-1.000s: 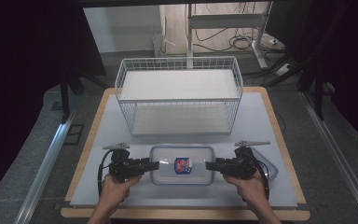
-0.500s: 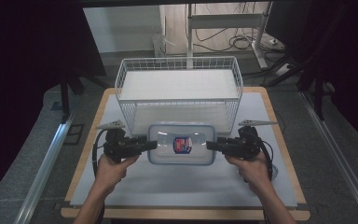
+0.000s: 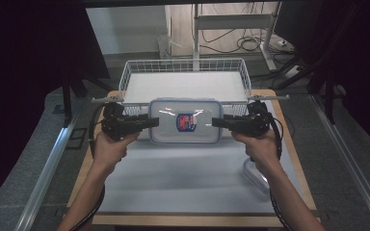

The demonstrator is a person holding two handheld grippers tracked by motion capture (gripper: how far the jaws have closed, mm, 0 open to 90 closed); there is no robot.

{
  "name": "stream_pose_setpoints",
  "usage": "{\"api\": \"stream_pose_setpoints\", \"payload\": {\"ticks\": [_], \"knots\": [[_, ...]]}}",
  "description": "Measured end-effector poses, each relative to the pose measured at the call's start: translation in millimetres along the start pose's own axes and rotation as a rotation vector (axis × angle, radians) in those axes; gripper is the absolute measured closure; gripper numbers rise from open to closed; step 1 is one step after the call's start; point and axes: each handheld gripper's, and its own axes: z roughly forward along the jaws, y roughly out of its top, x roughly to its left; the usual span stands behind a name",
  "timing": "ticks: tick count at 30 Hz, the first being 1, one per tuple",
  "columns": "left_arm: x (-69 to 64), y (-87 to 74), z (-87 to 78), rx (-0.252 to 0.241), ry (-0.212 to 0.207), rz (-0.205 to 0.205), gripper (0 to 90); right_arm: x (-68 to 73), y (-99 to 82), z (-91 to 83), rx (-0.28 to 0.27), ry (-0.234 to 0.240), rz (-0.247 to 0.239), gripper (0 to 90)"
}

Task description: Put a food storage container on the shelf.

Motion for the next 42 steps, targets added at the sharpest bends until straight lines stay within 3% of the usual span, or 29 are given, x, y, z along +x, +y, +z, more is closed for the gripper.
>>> {"api": "stream_pose_setpoints", "payload": {"ticks": [28,42], "knots": [[28.3,68.9,5.1,-0.053,0.0,-0.052,51.7,-13.4,85.3,15.6,-0.039,-0.015,0.016,49.8],[45.1,87.3,19.1,-0.046,0.0,-0.1,51.5,-32.8,106.6,26.1,-0.046,-0.026,0.064,49.5]]}}
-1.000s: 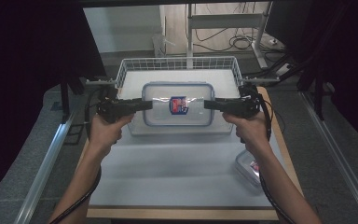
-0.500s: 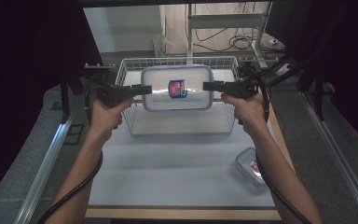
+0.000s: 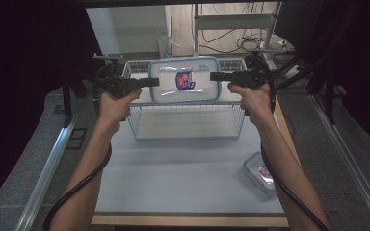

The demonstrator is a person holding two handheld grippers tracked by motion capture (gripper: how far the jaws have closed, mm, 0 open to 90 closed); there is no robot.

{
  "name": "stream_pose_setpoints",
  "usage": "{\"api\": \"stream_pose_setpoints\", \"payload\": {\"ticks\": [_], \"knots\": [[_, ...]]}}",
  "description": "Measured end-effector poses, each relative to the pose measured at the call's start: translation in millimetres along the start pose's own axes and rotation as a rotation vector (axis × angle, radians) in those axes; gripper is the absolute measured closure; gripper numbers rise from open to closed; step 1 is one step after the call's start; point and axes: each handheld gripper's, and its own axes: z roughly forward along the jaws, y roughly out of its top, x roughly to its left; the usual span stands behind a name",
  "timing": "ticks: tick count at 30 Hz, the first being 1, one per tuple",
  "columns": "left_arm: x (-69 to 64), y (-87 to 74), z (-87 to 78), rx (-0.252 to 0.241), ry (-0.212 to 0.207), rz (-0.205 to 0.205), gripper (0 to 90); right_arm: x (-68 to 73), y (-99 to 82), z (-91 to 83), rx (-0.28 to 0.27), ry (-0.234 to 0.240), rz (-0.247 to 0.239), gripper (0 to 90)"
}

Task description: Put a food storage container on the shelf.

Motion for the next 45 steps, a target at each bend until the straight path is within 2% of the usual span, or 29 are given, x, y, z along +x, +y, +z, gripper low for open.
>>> {"api": "stream_pose_setpoints", "payload": {"ticks": [5,12,15,18,25,27,29,30,31,32,33,36,39,43,44,45], "knots": [[6.6,4.4,4.1,0.003,0.003,-0.011,51.4,-4.2,2.1,4.4,0.001,-0.005,0.011,49.5],[10.8,8.5,7.5,-0.007,0.003,-0.049,51.3,-12.9,3.4,8.5,0.013,0.003,0.055,49.3],[10.7,7.9,8.4,-0.018,0.011,-0.055,50.8,-13.3,4.9,10.0,0.016,-0.003,0.041,48.7],[10.7,4.2,9.2,-0.049,0.012,-0.066,50.7,-16.0,5.3,11.2,0.008,0.002,0.033,48.3],[12.2,4.5,11.3,-0.063,0.024,-0.07,49.7,-20.1,4.3,13.6,-0.009,0.012,0.027,47.6],[11.6,4.3,12.4,-0.071,0.044,-0.056,49.2,-21.4,4.2,14.7,-0.018,0.012,0.026,47.2],[9.4,3.8,15.0,-0.062,0.092,-0.027,48.5,-22.5,3.9,16.4,-0.023,0.002,0.022,45.4],[8.7,3.0,17.6,-0.055,0.099,-0.019,49.7,-22.7,3.7,17.4,-0.019,-0.015,0.017,42.8],[7.7,2.1,21.0,-0.043,0.126,-0.015,46.2,-22.8,3.3,19.2,-0.019,-0.033,0.01,40.9],[7.7,1.1,24.2,-0.043,0.142,-0.016,39.9,-22.1,3.3,22.0,-0.015,-0.102,-0.029,42.6],[9.0,-0.1,25.2,-0.064,0.131,-0.034,39.9,-22.1,3.3,22.0,-0.015,-0.102,-0.029,42.6],[11.8,-1.0,25.7,-0.072,0.114,-0.053,41.6,-21.5,4.3,24.1,-0.024,-0.126,-0.05,42.8],[10.2,-1.9,23.5,-0.07,0.115,-0.038,40.6,-19.3,5.4,24.9,-0.022,-0.141,-0.073,43.1],[6.7,-3.9,17.2,-0.084,0.094,-0.016,38.8,-11.7,4.1,23.3,-0.022,-0.175,-0.137,43.5],[3.5,-5.6,12.6,-0.091,0.094,0.014,37.7,-6.5,2.0,20.6,-0.023,-0.192,-0.181,43.6],[3.5,-5.6,12.6,-0.091,0.094,0.014,37.4,-6.5,2.0,20.6,-0.023,-0.192,-0.181,43.6]]}}
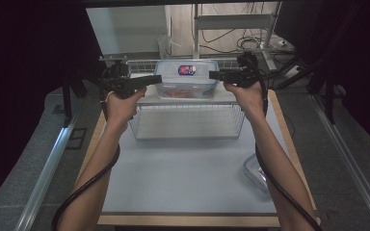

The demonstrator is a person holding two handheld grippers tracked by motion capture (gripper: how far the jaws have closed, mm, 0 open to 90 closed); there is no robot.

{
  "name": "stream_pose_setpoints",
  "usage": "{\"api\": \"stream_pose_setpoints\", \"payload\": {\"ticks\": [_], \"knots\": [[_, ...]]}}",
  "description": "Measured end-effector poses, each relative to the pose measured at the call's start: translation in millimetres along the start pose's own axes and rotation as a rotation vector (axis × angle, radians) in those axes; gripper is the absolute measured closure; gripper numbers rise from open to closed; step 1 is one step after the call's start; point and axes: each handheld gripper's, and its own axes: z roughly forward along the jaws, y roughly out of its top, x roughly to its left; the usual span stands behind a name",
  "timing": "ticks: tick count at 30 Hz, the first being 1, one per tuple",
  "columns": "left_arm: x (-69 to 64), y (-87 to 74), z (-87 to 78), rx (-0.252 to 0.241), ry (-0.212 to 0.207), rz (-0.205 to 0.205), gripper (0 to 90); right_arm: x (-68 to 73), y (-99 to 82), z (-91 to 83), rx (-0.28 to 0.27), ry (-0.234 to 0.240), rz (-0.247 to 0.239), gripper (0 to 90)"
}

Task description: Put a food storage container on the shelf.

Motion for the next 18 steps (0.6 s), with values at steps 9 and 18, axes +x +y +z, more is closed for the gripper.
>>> {"api": "stream_pose_setpoints", "payload": {"ticks": [9,18], "knots": [[-14.5,-22.8,-21.9,-0.017,0.052,0.175,40.1,25.0,-18.8,-30.9,-0.02,0.0,-0.135,82.9],[-16.1,-37.2,-11.1,0.038,0.043,0.234,79.9,24.5,-43.6,-20.1,0.052,0.035,-0.165,89.7]]}}
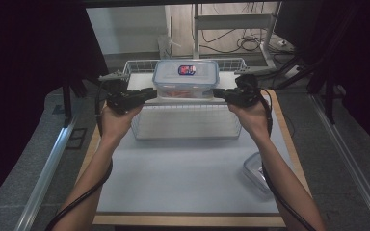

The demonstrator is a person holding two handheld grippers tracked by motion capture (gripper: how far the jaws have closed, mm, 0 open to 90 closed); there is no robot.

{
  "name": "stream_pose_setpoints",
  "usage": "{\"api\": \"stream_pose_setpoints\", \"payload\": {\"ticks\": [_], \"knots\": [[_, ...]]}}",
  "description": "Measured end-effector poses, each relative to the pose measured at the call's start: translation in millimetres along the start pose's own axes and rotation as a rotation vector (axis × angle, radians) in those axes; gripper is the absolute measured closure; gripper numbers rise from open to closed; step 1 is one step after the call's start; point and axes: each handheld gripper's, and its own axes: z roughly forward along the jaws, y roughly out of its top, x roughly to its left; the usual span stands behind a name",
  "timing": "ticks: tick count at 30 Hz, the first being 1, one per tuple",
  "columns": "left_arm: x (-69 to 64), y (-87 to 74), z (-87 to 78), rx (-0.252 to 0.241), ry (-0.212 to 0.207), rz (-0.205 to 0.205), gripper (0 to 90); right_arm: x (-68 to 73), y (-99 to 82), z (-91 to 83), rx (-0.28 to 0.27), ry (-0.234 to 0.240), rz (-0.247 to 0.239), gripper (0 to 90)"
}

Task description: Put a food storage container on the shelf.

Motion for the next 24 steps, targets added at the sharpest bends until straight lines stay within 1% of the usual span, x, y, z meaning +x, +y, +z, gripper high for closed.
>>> {"api": "stream_pose_setpoints", "payload": {"ticks": [1,4,5,8,9,10,11,12,13,15,18,20,22,23,24], "knots": [[-1.8,0.1,3.1,0.012,0.007,0.02,87.2,-1.0,-1.9,4.8,0.01,0.003,0.0,89.7],[-6.9,1.0,11.1,0.03,0.019,0.053,89.3,-2.1,-3.1,7.7,0.014,0.002,0.002,89.7],[-9.4,2.0,15.0,0.038,0.036,0.071,89.6,-4.3,-3.9,8.2,0.012,0.012,0.008,89.7],[-10.3,2.5,18.2,0.039,0.038,0.071,89.7,-5.7,-4.2,8.5,0.009,0.015,0.015,89.7],[-10.3,2.8,19.3,0.044,0.043,0.075,89.6,-6.7,-3.9,9.1,0.01,0.007,0.016,89.7],[-10.2,3.0,20.8,0.045,0.045,0.071,89.6,-6.7,-3.9,9.1,0.01,0.007,0.016,89.7],[-9.4,3.5,23.2,0.05,0.059,0.067,89.6,-8.4,-3.2,10.3,0.009,0.001,0.02,89.7],[-9.4,3.5,23.2,0.05,0.059,0.067,89.6,-8.4,-3.2,10.3,0.009,0.001,0.02,89.7],[-8.6,3.7,24.2,0.05,0.061,0.062,89.5,-10.2,-2.3,11.7,0.01,-0.005,0.03,89.7],[-6.9,4.0,25.5,0.05,0.07,0.054,89.2,-12.6,-2.0,13.0,0.006,0.0,0.039,89.7],[-5.3,3.5,25.3,0.038,0.061,0.039,89.2,-13.6,-2.3,13.5,0.003,0.007,0.051,89.7],[-7.5,2.1,24.1,0.038,0.053,0.045,88.2,-13.1,-3.1,13.5,0.003,0.005,0.043,89.6],[-10.6,0.5,22.4,0.039,0.043,0.062,87.0,-11.6,-4.3,12.4,0.0,0.011,0.037,89.6],[-15.3,-1.8,20.1,0.047,0.045,0.09,83.5,-9.0,-5.8,10.3,-0.005,0.019,0.033,89.0],[-15.3,-1.8,20.1,0.047,0.045,0.09,80.9,-9.0,-5.8,10.3,-0.005,0.019,0.033,89.0]]}}
